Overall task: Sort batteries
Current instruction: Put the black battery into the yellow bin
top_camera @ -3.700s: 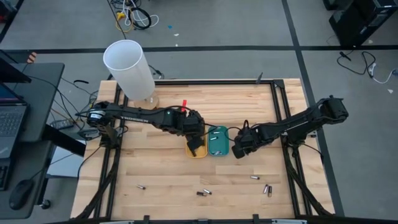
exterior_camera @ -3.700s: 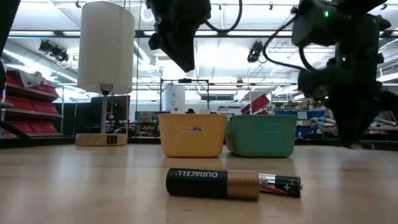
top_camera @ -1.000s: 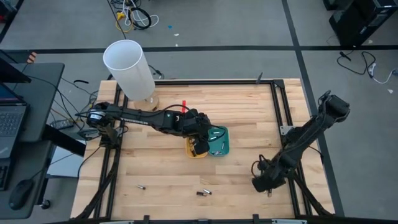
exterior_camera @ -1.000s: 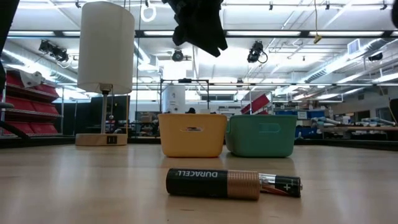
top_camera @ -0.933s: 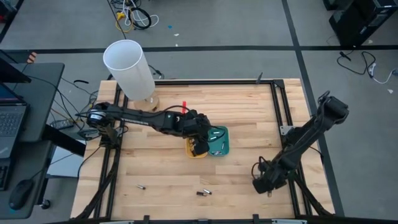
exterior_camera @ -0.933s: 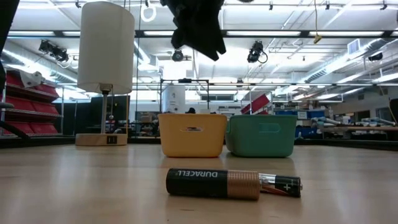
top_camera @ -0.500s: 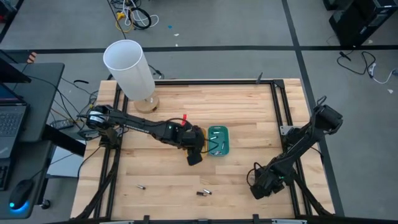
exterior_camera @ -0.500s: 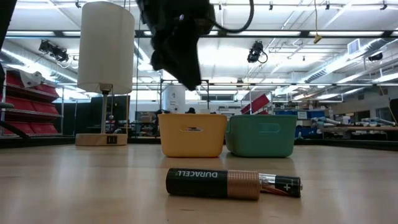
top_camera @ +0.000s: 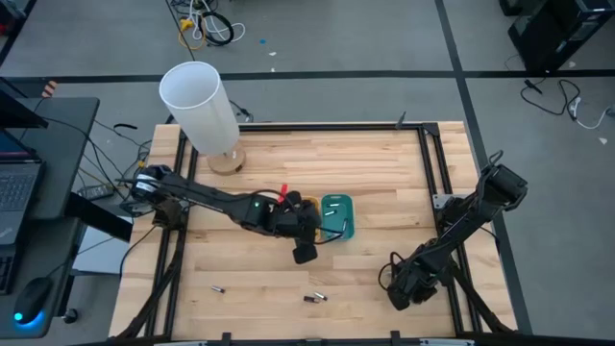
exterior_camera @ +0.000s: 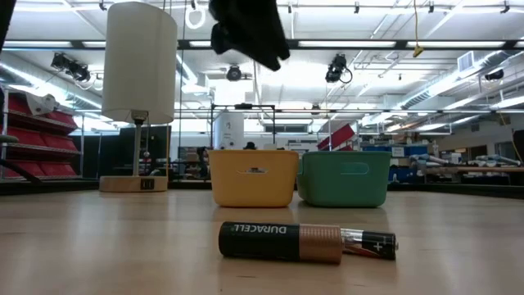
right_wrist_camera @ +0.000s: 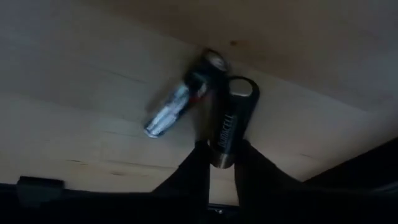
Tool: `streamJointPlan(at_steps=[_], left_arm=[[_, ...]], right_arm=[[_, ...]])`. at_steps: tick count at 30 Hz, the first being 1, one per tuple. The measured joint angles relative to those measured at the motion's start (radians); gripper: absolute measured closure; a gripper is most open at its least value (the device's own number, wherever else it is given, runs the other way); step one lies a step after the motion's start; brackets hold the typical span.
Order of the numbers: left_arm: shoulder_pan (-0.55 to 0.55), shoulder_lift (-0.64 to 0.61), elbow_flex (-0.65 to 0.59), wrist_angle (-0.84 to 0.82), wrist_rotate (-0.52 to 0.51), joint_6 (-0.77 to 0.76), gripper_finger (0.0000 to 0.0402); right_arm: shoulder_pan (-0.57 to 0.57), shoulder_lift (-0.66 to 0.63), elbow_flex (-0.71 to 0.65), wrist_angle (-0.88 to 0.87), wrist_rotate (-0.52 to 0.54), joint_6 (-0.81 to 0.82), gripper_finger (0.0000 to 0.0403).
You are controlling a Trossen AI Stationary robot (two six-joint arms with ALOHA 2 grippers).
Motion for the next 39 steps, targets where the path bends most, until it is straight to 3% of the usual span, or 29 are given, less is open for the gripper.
streamJointPlan(at_steps=[3, 10, 15, 19, 25, 31, 39], left_arm=[[0.002, 0.0, 0.034, -0.022, -0.004, 0.041, 0.0225], [0.003, -0.001, 0.153, -0.185, -0.046, 0.126, 0.0225], [0.004, -0.056, 0.171, -0.175, -0.117, 0.154, 0.0225], [0.017, -0.108, 0.175, -0.171, -0.16, 0.154, 0.0225], [0.062, -0.138, 0.174, -0.18, -0.188, 0.135, 0.0225], [0.05, -0.139, 0.173, -0.179, -0.193, 0.127, 0.0225], [0.009, -0.188, 0.172, -0.285, -0.31, 0.048, 0.0225]], right_arm=[[0.001, -0.009, 0.0, -0.027, 0.013, -0.003, 0.0378], [0.003, -0.066, -0.005, -0.075, 0.076, 0.002, 0.0369], [-0.008, -0.163, -0.006, -0.119, 0.201, 0.023, 0.0362], [-0.049, -0.249, -0.006, -0.114, 0.355, -0.058, 0.0362], [-0.181, -0.331, -0.005, -0.103, 0.501, -0.193, 0.0361], [-0.399, -0.348, -0.004, -0.06, 0.53, -0.406, 0.0361], [-0.606, -0.322, -0.003, 0.335, 0.53, -0.652, 0.0361]])
